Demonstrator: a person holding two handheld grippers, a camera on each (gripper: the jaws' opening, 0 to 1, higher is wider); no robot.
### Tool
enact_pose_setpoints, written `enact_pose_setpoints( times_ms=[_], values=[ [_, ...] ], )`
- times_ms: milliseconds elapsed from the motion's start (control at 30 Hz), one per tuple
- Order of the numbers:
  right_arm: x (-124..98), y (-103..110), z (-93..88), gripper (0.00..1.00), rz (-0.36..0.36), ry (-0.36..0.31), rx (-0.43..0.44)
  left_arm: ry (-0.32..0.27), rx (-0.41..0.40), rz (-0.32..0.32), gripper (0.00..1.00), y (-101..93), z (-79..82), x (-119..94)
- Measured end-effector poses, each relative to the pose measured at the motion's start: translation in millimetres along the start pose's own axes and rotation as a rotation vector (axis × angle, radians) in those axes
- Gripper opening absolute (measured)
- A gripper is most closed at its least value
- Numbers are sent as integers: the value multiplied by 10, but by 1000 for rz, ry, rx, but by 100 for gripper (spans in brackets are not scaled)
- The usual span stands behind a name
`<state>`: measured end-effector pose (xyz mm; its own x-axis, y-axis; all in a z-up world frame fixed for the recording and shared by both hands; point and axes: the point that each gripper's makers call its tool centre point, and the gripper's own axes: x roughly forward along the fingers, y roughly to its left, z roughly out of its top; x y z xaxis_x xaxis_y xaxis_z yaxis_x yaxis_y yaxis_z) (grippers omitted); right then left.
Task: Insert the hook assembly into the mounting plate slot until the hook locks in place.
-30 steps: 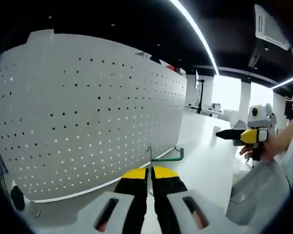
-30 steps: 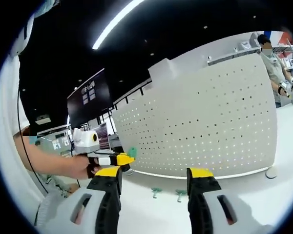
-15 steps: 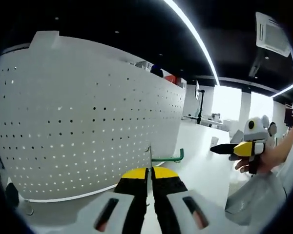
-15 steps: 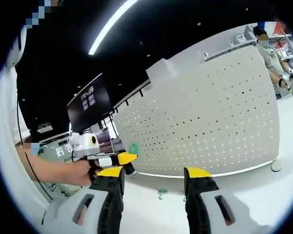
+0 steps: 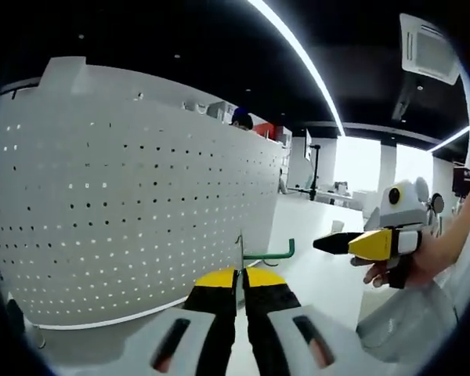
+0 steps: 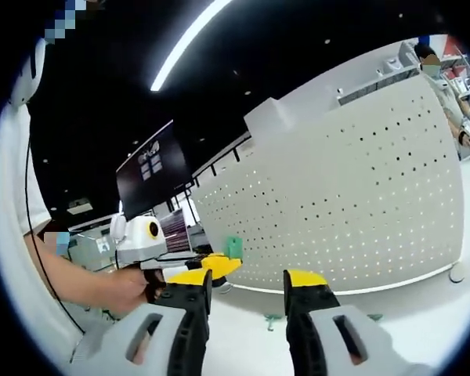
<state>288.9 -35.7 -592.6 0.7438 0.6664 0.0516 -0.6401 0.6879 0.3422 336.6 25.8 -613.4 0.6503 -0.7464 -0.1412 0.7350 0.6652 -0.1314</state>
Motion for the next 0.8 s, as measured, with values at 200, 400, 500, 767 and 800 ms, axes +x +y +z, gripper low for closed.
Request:
enact_pose_setpoints(
  times_ms=[200,400,500,767,800],
  values=[
    [159,77,-14,30,18,6,-1,-5,-6,-3,3,-21,22,-1],
    [310,134,21,26,35,-5,-1,-14,-7,-1,3,-32,45,-5],
    [370,135,26,24,37,-5,0,-15,-7,-1,3,-46,46,-9],
    [485,148,8,19,42,8,1,-24,-3,-1,3,-73,79,-15],
    [496,144,8,18,42,9,5,-25,-1,-2,3,-79,83,-15]
  ],
)
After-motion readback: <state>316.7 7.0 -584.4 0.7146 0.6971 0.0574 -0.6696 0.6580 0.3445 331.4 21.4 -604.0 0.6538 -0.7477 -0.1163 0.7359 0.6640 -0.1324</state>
